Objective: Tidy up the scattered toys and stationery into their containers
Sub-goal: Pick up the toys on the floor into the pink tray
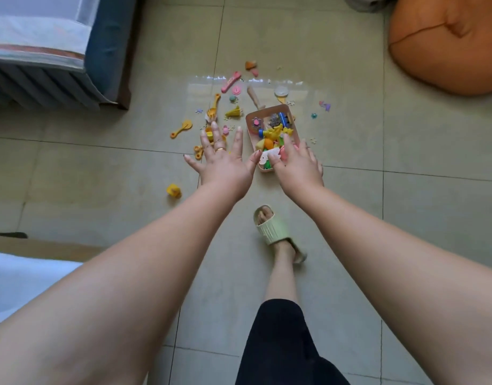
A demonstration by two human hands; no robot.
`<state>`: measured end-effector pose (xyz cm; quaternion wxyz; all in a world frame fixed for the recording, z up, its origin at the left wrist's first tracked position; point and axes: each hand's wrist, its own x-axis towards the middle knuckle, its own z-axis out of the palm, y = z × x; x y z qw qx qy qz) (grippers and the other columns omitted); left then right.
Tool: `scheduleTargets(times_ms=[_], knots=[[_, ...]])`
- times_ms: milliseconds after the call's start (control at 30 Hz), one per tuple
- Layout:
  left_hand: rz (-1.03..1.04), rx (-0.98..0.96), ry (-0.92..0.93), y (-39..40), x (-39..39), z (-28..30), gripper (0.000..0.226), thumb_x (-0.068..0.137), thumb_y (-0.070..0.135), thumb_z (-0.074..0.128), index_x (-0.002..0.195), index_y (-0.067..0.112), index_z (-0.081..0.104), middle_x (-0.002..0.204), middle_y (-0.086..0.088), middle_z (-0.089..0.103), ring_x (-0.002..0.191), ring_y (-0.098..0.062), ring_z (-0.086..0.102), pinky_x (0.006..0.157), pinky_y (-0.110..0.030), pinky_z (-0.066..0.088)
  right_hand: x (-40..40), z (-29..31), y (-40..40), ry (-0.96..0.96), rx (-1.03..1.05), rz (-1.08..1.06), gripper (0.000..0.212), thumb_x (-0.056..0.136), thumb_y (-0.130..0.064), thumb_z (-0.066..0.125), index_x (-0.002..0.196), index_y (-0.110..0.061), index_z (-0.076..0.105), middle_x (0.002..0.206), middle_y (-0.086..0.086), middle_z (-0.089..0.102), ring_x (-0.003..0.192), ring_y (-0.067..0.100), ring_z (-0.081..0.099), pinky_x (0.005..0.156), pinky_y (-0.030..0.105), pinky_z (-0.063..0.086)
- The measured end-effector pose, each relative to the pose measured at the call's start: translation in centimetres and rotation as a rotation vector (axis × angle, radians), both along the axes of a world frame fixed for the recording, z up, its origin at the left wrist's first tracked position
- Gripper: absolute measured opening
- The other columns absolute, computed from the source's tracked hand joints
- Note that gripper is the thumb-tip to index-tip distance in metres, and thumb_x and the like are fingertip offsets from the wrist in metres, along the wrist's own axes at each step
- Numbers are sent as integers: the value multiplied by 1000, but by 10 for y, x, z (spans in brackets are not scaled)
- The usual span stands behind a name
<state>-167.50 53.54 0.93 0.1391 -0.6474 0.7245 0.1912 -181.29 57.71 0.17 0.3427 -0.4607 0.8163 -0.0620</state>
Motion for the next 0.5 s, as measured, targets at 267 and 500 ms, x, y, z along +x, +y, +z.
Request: scheduleTargets(times_ms=[267, 500], knots=[[85, 109, 8, -111, -49, -64, 74, 86, 75, 7, 150, 41, -8, 159, -4, -21, 146, -32, -20, 105, -75, -1, -56, -62, -140, 61, 113, 140, 62, 98, -55, 35, 153, -34, 15, 162, 11, 8, 149, 28, 7, 119, 50, 4], [116, 216, -9, -192, -90, -125, 70, 90, 72, 10, 151, 40, -4, 160, -7, -20, 146, -30, -22, 106, -72, -1, -103, -122, -237, 45, 136, 206, 61, 99, -50, 36, 153, -31, 17, 162, 7, 11, 149, 24, 8, 119, 47, 4]])
